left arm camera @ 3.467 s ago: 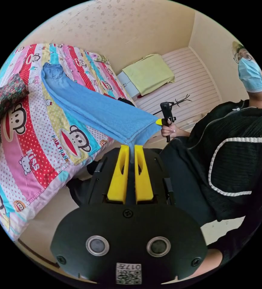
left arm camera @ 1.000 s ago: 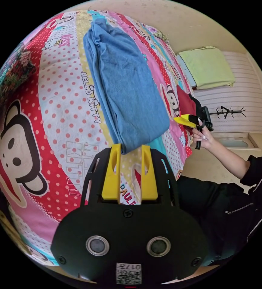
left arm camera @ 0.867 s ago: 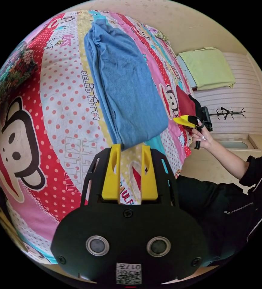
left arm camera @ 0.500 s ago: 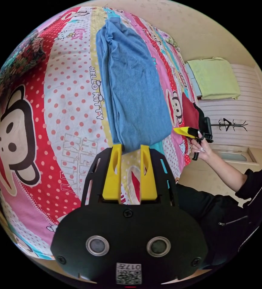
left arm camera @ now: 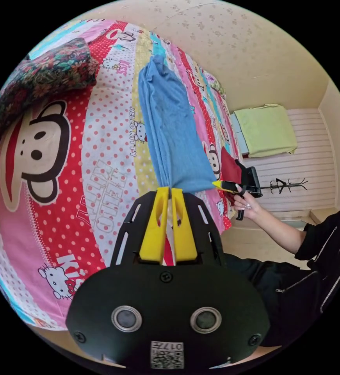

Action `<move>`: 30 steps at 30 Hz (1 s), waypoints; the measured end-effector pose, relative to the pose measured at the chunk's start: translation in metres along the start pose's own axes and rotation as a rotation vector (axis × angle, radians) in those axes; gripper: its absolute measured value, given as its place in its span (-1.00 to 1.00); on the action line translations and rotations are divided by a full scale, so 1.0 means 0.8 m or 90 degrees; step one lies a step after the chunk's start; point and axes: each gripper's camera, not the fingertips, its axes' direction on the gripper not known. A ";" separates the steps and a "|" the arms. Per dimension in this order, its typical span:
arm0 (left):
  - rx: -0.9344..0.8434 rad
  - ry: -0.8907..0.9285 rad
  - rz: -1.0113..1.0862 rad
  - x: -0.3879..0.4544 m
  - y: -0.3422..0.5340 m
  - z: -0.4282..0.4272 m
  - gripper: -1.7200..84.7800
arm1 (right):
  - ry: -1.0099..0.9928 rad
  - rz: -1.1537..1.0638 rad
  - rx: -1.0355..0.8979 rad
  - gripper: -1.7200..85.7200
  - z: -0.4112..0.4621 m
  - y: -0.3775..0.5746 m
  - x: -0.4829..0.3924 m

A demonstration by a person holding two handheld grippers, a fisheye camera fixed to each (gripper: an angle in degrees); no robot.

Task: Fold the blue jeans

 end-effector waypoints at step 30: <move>-0.034 -0.120 -0.061 0.005 -0.056 0.010 -0.84 | -0.369 0.394 0.306 -0.68 0.010 0.103 0.093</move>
